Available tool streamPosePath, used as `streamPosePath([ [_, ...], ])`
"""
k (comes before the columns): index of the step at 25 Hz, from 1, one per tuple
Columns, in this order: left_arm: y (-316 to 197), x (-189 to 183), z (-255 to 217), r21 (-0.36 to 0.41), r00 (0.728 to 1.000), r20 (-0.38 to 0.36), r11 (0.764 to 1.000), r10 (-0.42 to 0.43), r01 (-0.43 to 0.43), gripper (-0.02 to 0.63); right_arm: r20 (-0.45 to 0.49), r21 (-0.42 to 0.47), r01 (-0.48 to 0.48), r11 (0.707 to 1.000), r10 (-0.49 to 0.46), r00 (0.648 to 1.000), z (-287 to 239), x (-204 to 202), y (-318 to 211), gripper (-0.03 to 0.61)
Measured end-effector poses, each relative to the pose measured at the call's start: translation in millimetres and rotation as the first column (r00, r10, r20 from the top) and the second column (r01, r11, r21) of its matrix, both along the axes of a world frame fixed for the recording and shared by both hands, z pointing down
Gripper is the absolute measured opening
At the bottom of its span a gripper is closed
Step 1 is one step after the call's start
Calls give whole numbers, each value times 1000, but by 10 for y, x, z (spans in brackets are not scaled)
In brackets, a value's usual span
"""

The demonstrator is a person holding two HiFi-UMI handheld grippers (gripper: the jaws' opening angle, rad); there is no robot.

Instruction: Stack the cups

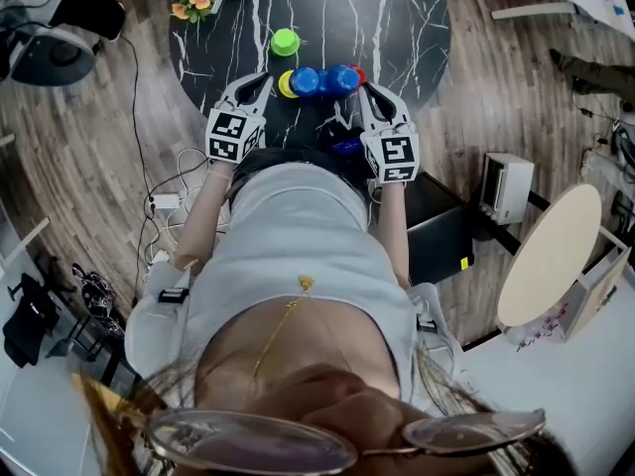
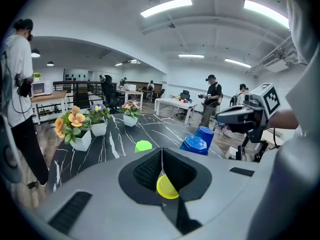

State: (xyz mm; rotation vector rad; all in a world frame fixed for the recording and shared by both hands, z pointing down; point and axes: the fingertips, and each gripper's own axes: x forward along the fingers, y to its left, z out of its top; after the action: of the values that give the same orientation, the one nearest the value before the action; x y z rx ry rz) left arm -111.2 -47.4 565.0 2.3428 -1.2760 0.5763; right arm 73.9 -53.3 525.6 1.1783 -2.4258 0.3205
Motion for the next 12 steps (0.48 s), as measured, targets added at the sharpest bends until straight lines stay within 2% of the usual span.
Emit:
streamPosePath([
  [8, -170, -43, 212, -20, 999, 20, 999, -25, 25, 34, 26, 9, 11, 1000, -12, 1000, -49, -1, 39, 18],
  [12, -296, -40, 296, -14, 999, 34, 1000, -8, 8, 35, 8, 9, -4, 1000, 4, 1000, -23, 26, 56, 20],
])
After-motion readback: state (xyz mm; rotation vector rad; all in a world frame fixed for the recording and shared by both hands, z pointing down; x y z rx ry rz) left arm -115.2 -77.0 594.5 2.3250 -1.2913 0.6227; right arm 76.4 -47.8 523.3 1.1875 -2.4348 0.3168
